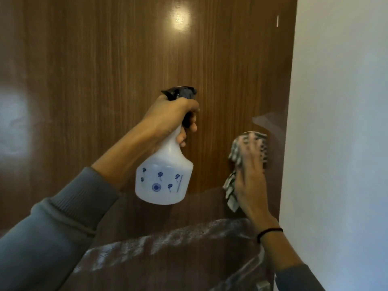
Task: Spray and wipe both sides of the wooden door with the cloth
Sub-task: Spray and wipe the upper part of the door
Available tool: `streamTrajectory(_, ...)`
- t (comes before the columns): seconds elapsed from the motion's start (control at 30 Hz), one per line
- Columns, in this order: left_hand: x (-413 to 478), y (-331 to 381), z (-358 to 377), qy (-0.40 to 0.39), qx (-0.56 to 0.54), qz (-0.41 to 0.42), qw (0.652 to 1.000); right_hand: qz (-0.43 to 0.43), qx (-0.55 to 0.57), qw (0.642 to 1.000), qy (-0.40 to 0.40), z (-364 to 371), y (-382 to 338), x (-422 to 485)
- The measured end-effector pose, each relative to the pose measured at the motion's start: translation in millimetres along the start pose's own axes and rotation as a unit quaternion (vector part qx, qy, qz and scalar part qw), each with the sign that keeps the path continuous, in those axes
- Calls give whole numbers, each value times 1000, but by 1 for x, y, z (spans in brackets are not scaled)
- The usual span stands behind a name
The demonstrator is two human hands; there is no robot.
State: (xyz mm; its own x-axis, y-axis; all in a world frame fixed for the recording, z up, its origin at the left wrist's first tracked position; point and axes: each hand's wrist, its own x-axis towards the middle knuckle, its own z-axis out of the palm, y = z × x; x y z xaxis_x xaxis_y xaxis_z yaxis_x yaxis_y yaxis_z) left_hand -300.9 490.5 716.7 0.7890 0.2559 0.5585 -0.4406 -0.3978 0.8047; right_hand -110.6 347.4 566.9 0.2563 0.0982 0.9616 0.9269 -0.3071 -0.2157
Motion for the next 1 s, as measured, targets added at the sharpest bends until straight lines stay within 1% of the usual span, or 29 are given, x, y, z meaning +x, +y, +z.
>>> streamTrajectory(0.03,5,0,12,-12,-3,0,1000,-45,-15,997,-56,-8,7,-6)
streamTrajectory(0.07,9,-2,24,-25,-6,1,1000,-64,-27,993,-95,-19,19,-9)
streamTrajectory(0.1,13,-3,36,-38,-8,0,999,-58,-36,991,-111,-30,29,-10)
streamTrajectory(0.13,16,-6,47,-51,-10,-2,999,-27,-37,993,-104,-40,38,-10)
streamTrajectory(0.23,21,-14,74,-75,-29,-18,997,115,-3,993,-28,-69,51,-11)
streamTrajectory(0.27,22,-17,80,-79,-34,-23,996,146,8,989,-8,-79,52,-10)
streamTrajectory(0.37,27,-24,97,-86,-38,-32,995,178,12,984,26,-107,46,-5)
streamTrajectory(0.43,30,-27,106,-75,-25,-46,996,192,27,980,49,-116,38,5)
streamTrajectory(0.53,33,-32,114,-51,-6,-69,996,171,50,981,78,-116,24,29)
streamTrajectory(0.63,33,-31,107,-63,-36,-88,993,116,57,988,80,-104,13,57)
streamTrajectory(0.7,32,-26,97,-74,-48,-79,993,69,64,993,75,-88,7,77)
streamTrajectory(0.77,32,-17,86,-72,-46,-54,995,19,70,996,53,-63,-2,97)
streamTrajectory(0.83,34,-8,76,-69,-48,-30,996,-37,19,999,16,-33,-11,113)
streamTrajectory(0.87,36,-4,72,-66,-46,-22,996,-58,-22,998,13,-20,-12,118)
streamTrajectory(0.93,40,2,64,-66,-30,-13,997,-65,-55,995,45,-8,-8,132)
streamTrajectory(1.0,46,4,58,-70,-19,-9,997,-30,-39,995,85,-14,-1,159)
